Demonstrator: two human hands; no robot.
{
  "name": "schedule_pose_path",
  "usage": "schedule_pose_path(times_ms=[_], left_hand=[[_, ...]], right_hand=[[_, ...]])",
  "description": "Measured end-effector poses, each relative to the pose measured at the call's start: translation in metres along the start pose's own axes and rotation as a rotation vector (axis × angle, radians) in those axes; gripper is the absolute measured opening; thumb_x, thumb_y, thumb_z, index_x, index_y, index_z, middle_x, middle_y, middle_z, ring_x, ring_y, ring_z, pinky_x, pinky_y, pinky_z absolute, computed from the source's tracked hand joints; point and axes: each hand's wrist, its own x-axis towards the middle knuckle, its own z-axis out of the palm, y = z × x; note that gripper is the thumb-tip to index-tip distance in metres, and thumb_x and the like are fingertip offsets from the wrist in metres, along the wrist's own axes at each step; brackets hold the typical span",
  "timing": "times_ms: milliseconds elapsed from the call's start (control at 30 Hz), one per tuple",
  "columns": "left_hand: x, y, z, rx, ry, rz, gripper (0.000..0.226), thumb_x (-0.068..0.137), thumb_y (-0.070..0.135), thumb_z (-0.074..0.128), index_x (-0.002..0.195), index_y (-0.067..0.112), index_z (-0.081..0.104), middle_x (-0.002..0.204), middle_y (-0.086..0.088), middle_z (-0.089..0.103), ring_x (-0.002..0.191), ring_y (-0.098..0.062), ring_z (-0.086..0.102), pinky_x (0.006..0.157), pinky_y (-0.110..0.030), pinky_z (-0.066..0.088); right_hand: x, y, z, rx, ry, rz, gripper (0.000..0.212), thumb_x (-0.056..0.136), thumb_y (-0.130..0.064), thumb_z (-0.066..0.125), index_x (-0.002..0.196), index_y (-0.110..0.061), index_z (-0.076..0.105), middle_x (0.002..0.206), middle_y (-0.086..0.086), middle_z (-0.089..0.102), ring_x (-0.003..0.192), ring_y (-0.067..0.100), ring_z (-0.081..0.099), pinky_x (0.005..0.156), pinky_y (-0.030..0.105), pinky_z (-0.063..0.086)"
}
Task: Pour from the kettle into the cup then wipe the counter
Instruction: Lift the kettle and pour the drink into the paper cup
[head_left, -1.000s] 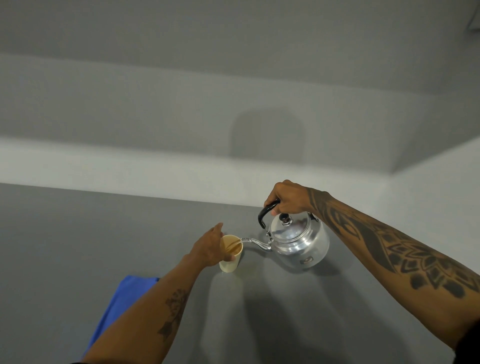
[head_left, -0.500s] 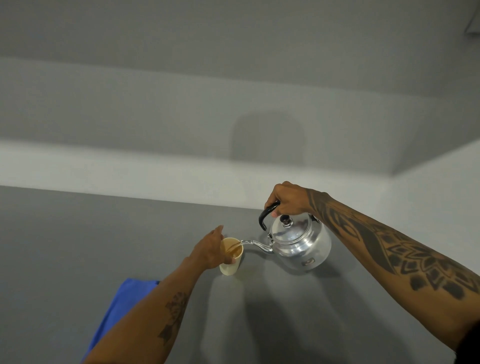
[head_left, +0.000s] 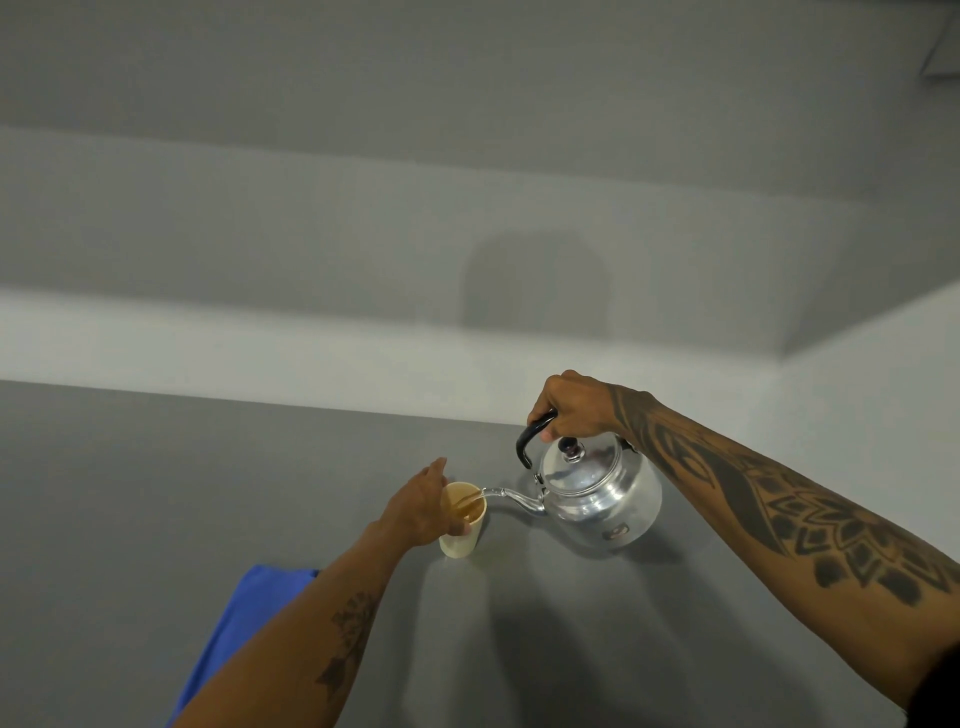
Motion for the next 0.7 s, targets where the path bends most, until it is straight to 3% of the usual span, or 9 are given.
schedule_pose_path(times_ms=[200,400,567,700], left_hand=[[-0.002,0.000,0.000,0.005,0.005,0.008,0.105,0.068,0.042,0.082,0.148,0.017,0.019,0.144,-0.007,0.045,0.126,-0.028,0.050,0.106,-0.044,0.044],[-0.004,0.002,-0.001,0.021,-0.004,0.003,0.104,0.069,0.043,0.081,0.149,0.019,0.019,0.145,-0.007,0.043,0.127,-0.029,0.048,0.106,-0.046,0.044],[0.002,0.009,-0.011,0.080,-0.070,-0.022,0.109,0.067,0.044,0.082,0.150,0.021,0.015,0.152,-0.009,0.034,0.133,-0.032,0.042,0.109,-0.047,0.040],[0.011,0.040,-0.033,0.149,-0.050,0.006,0.096,0.073,0.041,0.078,0.149,0.021,0.023,0.154,-0.009,0.029,0.137,-0.032,0.036,0.109,-0.043,0.039]], right_hand=[[-0.003,0.008,0.004,0.062,0.031,0.015,0.028,0.079,-0.015,0.072,0.107,-0.013,0.072,0.103,0.004,0.073,0.087,0.016,0.061,0.083,0.030,0.052],[-0.012,0.024,0.015,0.198,0.060,0.062,0.022,0.077,-0.013,0.072,0.098,-0.016,0.074,0.078,-0.005,0.064,0.071,0.006,0.053,0.064,0.017,0.038],[-0.020,0.040,0.020,0.293,0.096,0.097,0.020,0.079,-0.016,0.072,0.099,-0.015,0.072,0.084,-0.006,0.063,0.078,0.008,0.053,0.064,0.017,0.037],[-0.025,0.050,0.018,0.333,0.143,0.113,0.013,0.078,-0.015,0.072,0.092,-0.015,0.070,0.081,-0.009,0.061,0.079,0.008,0.053,0.064,0.017,0.037]])
